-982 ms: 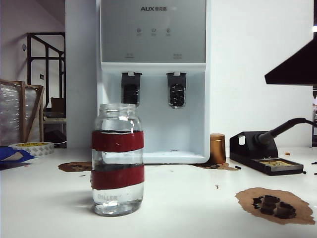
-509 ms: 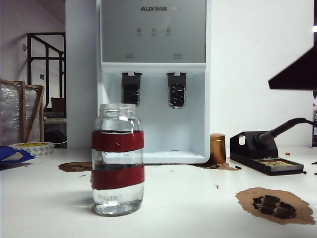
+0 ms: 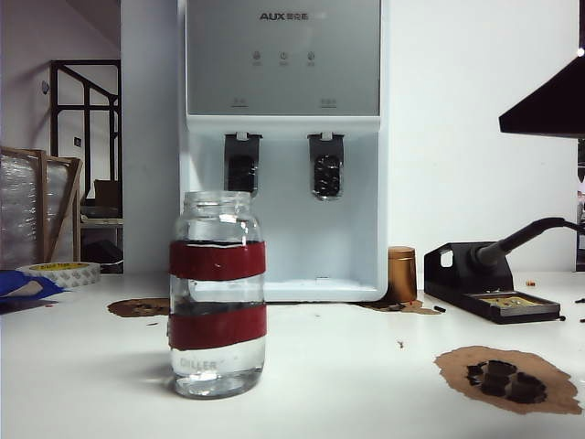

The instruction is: Pick up the water bottle with two loops of red belts, then reach the front water dispenser and gently press the gray-black baffle horizontally to get a little water.

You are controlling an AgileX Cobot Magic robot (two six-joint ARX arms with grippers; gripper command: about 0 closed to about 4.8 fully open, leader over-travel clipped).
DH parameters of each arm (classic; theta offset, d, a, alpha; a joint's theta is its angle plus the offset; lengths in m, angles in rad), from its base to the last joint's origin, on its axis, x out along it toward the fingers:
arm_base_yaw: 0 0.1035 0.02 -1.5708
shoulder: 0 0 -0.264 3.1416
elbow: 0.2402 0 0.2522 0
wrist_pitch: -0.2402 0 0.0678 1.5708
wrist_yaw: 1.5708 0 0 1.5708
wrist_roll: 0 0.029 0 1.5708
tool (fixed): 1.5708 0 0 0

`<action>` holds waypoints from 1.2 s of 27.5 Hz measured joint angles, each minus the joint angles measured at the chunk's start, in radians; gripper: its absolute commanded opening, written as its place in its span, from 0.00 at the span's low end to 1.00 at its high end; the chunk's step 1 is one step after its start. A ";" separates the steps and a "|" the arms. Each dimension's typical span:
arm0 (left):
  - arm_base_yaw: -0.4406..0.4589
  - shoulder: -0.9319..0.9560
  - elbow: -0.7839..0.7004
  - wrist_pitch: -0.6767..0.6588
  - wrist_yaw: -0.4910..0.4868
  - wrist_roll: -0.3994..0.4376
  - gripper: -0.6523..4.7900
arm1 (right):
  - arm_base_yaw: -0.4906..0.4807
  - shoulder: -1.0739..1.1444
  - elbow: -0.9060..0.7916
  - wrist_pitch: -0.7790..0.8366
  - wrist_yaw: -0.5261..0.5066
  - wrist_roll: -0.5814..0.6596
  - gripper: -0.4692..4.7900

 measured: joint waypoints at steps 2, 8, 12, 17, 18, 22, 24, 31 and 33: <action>0.000 0.000 0.000 0.015 0.000 0.001 0.11 | 0.000 0.000 -0.006 0.010 0.000 0.000 0.09; 0.000 0.000 0.000 0.019 0.000 0.002 0.11 | 0.000 0.000 -0.034 0.012 0.030 0.001 0.09; 0.000 0.000 0.000 0.041 0.000 0.002 0.11 | 0.000 0.000 -0.034 0.043 0.077 0.001 0.09; 0.000 0.000 0.000 0.051 0.002 0.002 0.11 | 0.000 -0.014 -0.034 0.096 0.078 0.001 0.09; 0.000 0.000 0.000 0.054 0.002 0.002 0.11 | 0.000 -0.018 -0.034 0.101 0.078 0.001 0.09; 0.000 0.000 0.000 0.088 0.004 0.002 0.11 | 0.000 -0.022 -0.034 0.107 0.074 0.002 0.09; 0.000 0.000 0.000 0.098 0.004 0.002 0.11 | 0.000 -0.022 -0.034 0.097 0.074 0.002 0.09; 0.000 0.000 0.000 0.104 0.004 0.002 0.11 | 0.000 -0.022 -0.034 0.073 0.074 0.002 0.09; 0.000 0.000 0.000 0.104 0.005 0.002 0.11 | 0.000 -0.032 -0.034 0.068 0.074 0.002 0.09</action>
